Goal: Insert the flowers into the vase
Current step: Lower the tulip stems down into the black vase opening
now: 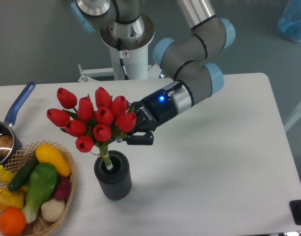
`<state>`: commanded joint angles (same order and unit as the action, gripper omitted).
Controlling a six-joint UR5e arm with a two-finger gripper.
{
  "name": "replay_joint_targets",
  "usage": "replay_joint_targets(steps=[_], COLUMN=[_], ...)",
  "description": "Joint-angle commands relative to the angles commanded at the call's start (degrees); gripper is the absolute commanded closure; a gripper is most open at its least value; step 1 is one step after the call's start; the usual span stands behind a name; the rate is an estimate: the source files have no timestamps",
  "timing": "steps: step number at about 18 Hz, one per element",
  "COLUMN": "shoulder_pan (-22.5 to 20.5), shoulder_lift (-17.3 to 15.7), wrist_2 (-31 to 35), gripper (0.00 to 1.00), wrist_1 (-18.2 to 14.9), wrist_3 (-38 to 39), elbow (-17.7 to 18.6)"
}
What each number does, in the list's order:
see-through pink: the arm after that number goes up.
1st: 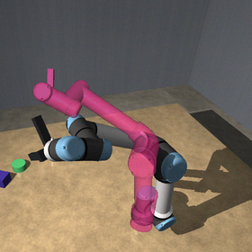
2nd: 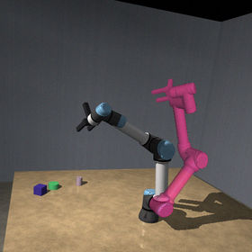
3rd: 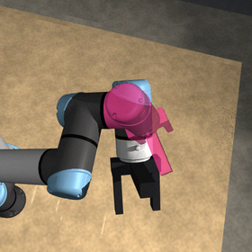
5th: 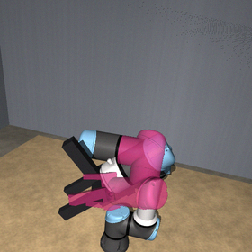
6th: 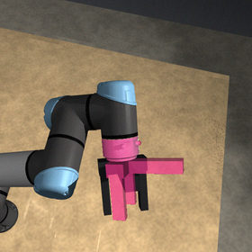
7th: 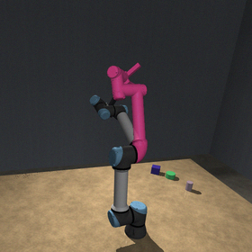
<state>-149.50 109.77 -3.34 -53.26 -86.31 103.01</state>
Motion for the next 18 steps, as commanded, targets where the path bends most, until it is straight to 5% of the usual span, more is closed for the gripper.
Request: replay_joint_targets(steps=[18], shoulder_pan=[0.2], shoulder_lift=[3.2], wrist_2=[0.1], gripper=[0.81], wrist_1=[-0.1], wrist_3=[-4.5], elbow=[1.7])
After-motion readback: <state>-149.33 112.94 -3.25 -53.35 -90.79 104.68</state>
